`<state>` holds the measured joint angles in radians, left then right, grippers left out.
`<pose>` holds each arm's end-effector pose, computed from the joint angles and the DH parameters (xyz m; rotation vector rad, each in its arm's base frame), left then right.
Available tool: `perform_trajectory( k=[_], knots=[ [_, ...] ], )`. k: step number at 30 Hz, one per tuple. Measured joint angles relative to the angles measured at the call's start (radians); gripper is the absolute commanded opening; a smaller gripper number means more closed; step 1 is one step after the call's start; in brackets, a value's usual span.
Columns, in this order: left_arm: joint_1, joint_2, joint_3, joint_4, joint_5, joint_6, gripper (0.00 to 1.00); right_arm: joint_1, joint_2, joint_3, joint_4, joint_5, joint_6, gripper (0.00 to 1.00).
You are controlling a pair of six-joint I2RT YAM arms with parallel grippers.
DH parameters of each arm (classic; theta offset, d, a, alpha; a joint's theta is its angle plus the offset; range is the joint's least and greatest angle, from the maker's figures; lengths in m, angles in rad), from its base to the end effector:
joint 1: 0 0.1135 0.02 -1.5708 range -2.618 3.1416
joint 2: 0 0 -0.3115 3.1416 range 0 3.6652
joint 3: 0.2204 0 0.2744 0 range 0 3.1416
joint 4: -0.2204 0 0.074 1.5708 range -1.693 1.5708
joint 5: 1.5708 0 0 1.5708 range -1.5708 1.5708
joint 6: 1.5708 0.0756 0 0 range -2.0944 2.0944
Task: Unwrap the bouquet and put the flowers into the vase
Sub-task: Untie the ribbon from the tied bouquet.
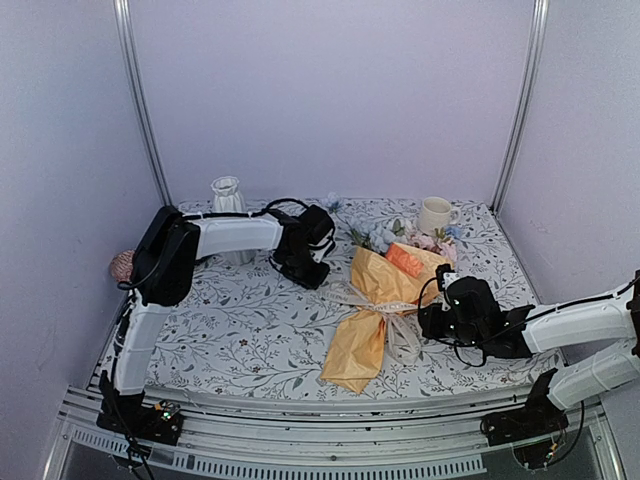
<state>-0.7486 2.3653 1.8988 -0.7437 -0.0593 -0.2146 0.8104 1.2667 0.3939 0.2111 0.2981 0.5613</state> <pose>0.4142 -0.3786 0.1250 0.7217 2.6955 -0.1623 0.1954 0.1732 0.1542 -0.1145 2.2295 0.4303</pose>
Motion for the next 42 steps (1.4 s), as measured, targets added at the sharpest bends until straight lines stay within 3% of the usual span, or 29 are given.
perform_trajectory(
  k=[7,15,24,42],
  knots=[
    [-0.024,-0.183,-0.257,0.106,0.030,-0.027,0.00,0.000,0.000,0.000,0.000,-0.014,-0.001,0.03],
    [-0.052,-0.463,-0.590,0.387,0.097,-0.091,0.00,0.000,-0.002,0.003,-0.006,-0.029,-0.001,0.04],
    [-0.069,-0.650,-0.849,0.653,0.115,-0.138,0.00,0.000,0.018,0.056,-0.037,-0.064,-0.005,0.03],
    [-0.073,-0.829,-1.075,0.879,0.061,-0.178,0.00,0.000,-0.060,0.078,-0.100,-0.011,0.008,0.03]
  ],
)
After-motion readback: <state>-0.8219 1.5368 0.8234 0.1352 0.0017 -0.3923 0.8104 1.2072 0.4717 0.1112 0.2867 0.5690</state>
